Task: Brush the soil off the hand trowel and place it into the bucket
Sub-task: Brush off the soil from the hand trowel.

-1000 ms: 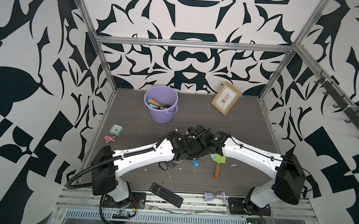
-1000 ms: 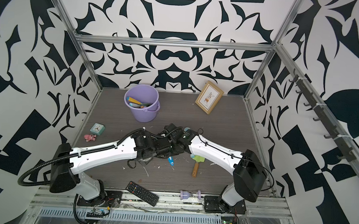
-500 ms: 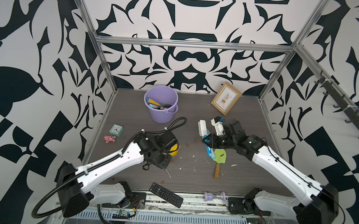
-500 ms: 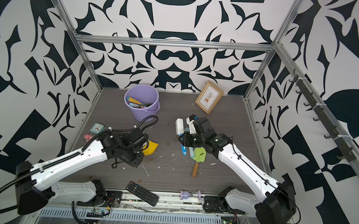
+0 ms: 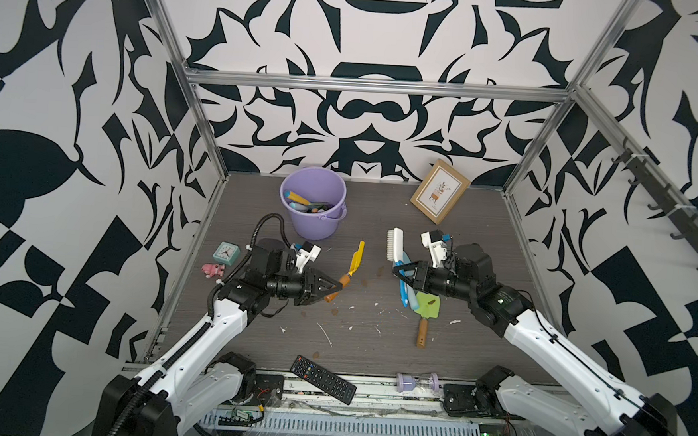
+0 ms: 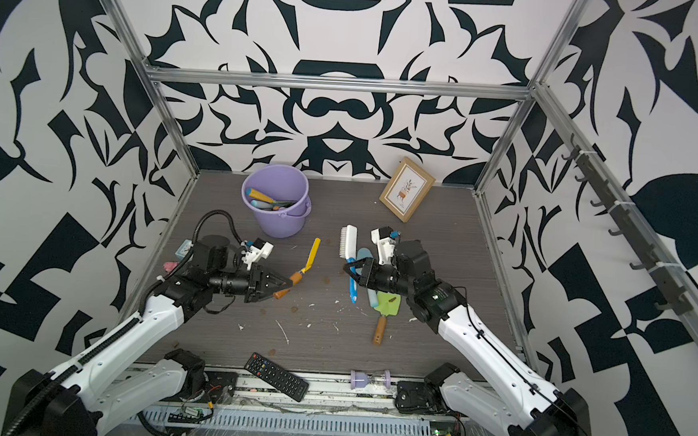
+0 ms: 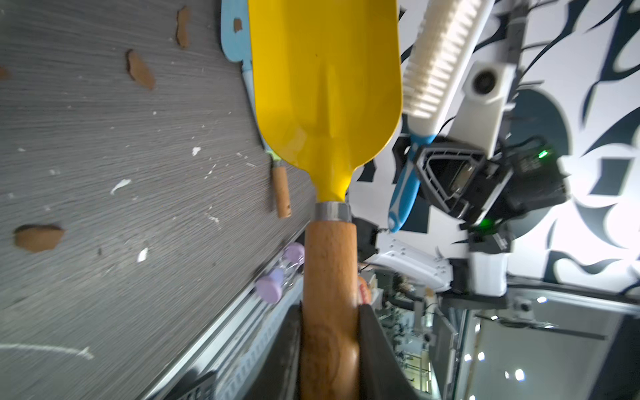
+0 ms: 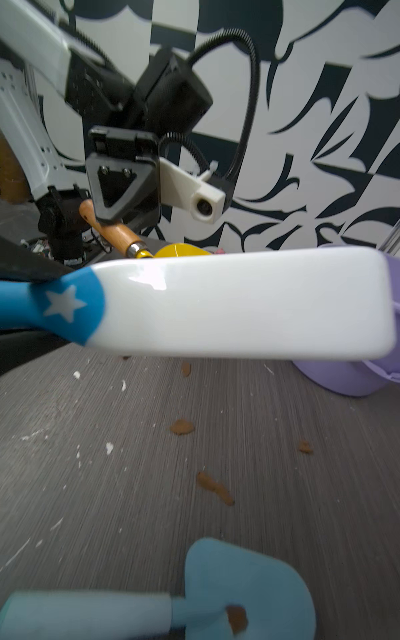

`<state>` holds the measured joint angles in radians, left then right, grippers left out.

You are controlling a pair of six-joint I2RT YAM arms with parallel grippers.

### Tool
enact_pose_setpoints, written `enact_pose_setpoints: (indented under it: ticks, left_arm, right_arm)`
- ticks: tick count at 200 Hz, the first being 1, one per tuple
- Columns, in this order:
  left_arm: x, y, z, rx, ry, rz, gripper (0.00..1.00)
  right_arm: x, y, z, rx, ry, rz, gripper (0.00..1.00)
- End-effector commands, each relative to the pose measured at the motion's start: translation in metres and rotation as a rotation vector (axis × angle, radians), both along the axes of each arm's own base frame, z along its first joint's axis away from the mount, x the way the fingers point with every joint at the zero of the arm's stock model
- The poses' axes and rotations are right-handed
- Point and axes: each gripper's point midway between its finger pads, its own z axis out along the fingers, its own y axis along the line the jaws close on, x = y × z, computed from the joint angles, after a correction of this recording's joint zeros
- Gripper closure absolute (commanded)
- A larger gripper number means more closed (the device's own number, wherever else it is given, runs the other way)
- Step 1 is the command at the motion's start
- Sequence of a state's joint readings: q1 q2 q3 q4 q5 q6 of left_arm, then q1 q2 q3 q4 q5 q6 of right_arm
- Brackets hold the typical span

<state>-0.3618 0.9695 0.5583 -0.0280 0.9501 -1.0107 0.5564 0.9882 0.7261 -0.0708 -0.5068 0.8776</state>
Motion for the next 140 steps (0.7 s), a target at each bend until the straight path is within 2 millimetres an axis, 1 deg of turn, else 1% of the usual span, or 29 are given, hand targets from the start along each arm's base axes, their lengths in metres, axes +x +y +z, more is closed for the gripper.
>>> enact_pose_setpoints:
  ticks: [1,22,44,75,91,114,127,140]
  left_arm:
    - [0.004,-0.003,0.044,-0.206,-0.054,-0.031,1.0]
    - [0.013,-0.001,0.043,-0.237,-0.031,0.031,1.0]
    - [0.019,0.003,0.045,-0.264,-0.032,0.093,1.0]
    - [0.021,0.006,0.039,-0.258,-0.017,0.132,1.0]
    - [0.02,0.007,0.037,-0.258,-0.015,0.134,1.0]
    - [0.019,0.007,0.036,-0.262,-0.012,0.135,1.0]
    - [0.018,0.007,0.034,-0.259,-0.005,0.132,1.0]
    - [0.017,0.008,0.031,-0.259,0.001,0.136,1.0]
  right_arm:
    - [0.004,0.018,0.03,0.198,-0.029,0.036,1.0]
    - [0.0,0.027,0.029,0.176,-0.04,0.056,1.0]
    - [-0.002,0.041,0.027,0.19,-0.042,0.083,1.0]
    - [-0.004,0.059,0.026,0.184,-0.053,0.116,1.0]
    - [-0.004,0.069,0.029,0.194,-0.066,0.134,1.0]
    - [-0.005,0.082,0.022,0.188,-0.047,0.161,1.0]
    - [-0.005,0.084,0.014,0.183,-0.033,0.157,1.0]
    - [-0.005,0.08,0.014,0.171,-0.037,0.14,1.0]
